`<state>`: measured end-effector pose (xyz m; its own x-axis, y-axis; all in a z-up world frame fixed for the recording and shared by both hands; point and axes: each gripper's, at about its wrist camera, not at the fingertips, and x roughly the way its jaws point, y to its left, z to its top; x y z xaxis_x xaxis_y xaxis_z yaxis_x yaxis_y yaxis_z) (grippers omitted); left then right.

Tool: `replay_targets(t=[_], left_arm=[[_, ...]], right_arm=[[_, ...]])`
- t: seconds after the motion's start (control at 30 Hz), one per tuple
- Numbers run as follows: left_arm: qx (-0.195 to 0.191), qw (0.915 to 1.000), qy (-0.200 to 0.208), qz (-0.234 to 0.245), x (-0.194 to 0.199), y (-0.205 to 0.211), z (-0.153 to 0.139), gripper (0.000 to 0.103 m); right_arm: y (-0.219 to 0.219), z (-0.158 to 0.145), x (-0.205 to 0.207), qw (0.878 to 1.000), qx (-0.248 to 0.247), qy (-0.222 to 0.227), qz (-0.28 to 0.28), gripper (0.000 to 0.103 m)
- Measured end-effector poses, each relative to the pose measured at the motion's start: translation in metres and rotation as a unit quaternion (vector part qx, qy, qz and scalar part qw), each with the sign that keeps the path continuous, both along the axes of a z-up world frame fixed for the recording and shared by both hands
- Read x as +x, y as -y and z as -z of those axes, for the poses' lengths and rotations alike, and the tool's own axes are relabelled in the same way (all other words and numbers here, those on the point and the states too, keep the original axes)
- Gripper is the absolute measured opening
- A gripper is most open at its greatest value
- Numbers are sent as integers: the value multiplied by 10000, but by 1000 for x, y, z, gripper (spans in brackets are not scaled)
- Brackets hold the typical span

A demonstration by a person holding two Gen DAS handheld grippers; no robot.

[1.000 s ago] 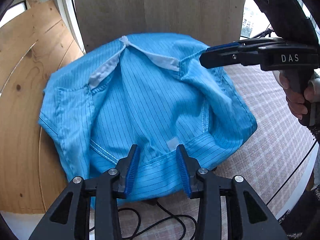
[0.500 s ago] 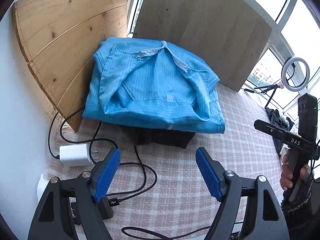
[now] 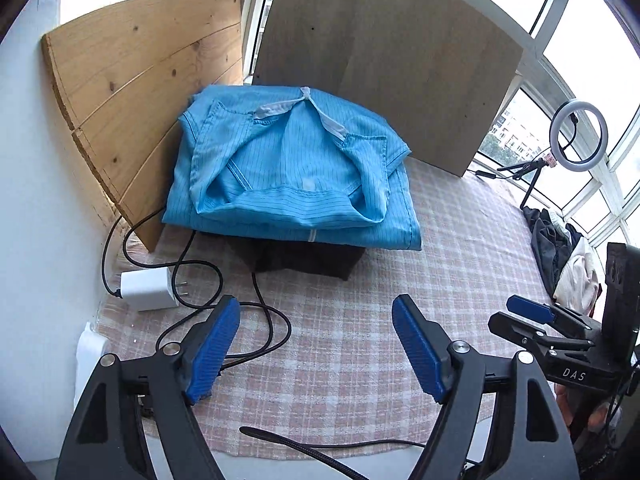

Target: Fold clothes

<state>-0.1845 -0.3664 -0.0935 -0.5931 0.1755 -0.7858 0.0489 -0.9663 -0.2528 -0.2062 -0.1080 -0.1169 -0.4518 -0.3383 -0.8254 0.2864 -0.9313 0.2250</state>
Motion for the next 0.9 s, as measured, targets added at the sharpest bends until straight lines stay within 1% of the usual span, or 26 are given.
replay_targets(t=[0.1,0.27,0.37,0.57,0.9], left_arm=[[-136,9996,-212,-103,15,-6,-18,77],[-623,9965,-450,-326,44,-34,-39,77],[-537,9968,-457,-388,62,-51,-43,77],[-393,9973,-388,-489,97,-82,-45,78],[-464,9959,-360,-685,146,-117,-40,78]], right_arm=[[-10,-15,10,9998,70,-180,-12,67],[-39,-34,27,9991,-96,-417,-59,67],[-59,-38,42,9989,-131,-439,-96,67],[-93,-36,72,9986,-143,-465,-183,68],[-128,-33,110,9972,-384,-531,-347,68]])
